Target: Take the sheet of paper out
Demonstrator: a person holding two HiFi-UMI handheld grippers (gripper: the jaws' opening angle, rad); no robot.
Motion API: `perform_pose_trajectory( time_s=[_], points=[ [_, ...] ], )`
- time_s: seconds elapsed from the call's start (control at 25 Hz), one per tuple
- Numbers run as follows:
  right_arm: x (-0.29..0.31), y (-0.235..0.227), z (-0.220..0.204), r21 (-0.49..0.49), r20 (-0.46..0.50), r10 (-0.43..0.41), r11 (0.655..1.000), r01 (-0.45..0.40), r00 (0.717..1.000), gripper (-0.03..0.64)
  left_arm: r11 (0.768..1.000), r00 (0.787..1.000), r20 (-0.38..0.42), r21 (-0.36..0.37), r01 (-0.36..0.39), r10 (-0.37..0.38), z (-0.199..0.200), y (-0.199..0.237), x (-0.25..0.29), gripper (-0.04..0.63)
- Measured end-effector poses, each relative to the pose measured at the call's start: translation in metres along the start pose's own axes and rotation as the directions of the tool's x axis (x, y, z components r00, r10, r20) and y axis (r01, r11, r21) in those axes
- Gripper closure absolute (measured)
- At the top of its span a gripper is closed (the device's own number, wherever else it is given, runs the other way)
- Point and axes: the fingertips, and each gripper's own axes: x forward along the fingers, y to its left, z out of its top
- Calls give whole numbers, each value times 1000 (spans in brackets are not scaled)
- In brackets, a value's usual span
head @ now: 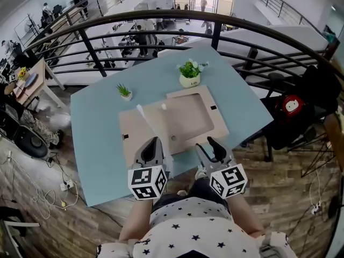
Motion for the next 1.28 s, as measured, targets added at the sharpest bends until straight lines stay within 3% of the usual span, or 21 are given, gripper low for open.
perform_pose_trajectory(
  time_s=[0.24, 0.56, 1.28],
  points=[
    [3, 0, 1, -19, -6, -12, 1000, 12, 1000, 446, 1000, 1000, 2, 0, 3, -3, 2, 2, 1, 595],
    [0, -10, 3, -31, 1, -40, 999, 40, 999, 611, 1000, 1000, 9, -4, 4, -4, 4, -3, 4, 595],
    [3, -17, 0, -50, -11, -58, 997, 57, 998, 611, 1000, 1000, 27, -10, 12, -11, 10, -7, 8, 595]
  ],
)
